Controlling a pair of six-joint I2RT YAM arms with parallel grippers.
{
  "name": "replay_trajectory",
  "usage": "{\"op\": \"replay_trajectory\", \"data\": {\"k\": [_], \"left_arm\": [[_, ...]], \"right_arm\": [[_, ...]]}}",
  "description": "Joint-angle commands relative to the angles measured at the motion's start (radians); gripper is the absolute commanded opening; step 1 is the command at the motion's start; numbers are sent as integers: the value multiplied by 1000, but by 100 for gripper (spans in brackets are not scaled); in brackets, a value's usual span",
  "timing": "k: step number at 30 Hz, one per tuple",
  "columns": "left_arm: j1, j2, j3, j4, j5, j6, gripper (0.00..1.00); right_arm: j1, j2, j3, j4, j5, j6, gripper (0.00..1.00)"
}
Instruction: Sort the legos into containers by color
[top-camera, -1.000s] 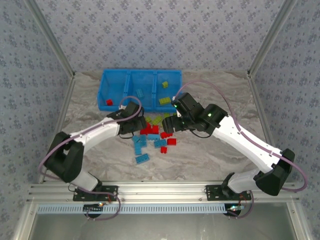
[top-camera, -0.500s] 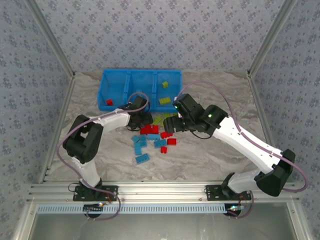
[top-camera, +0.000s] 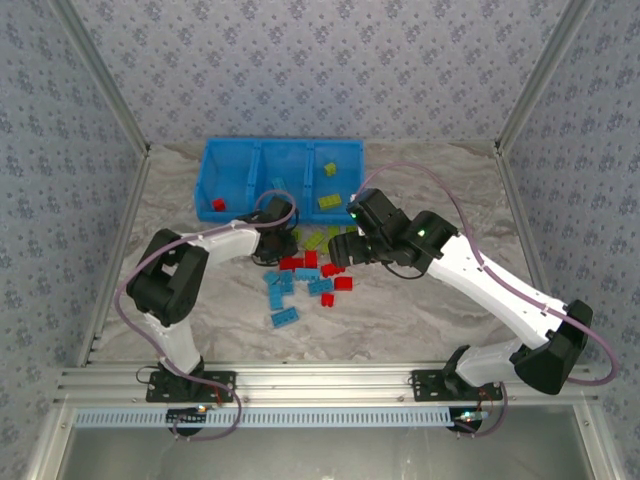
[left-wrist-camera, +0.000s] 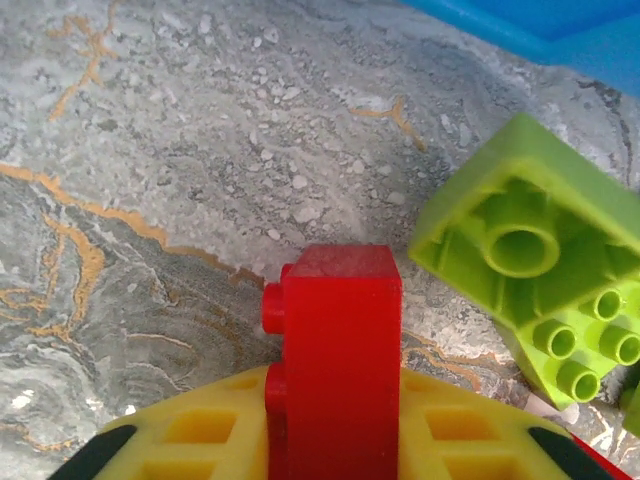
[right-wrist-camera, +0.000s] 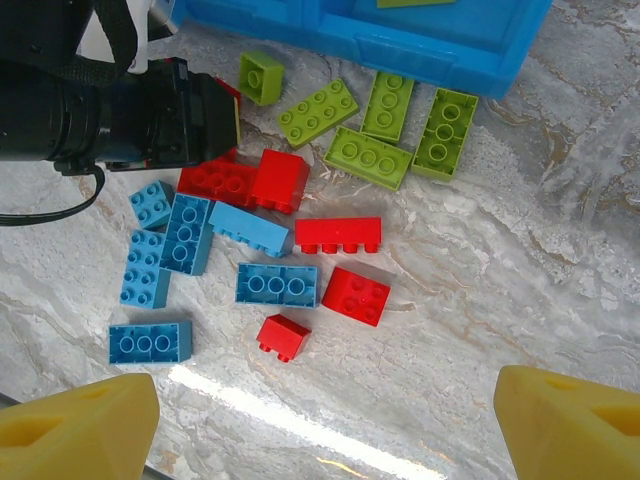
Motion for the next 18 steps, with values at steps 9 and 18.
{"op": "replay_trajectory", "data": {"k": [9,18], "left_arm": [[17,-198,26,-117,-70,53,11],[211,-237,219,-147,-227,235,10]], "right_arm": [[-3,-9,-2,4,-19,30,89],[-3,-12,-10,16,-22,31,90]]}}
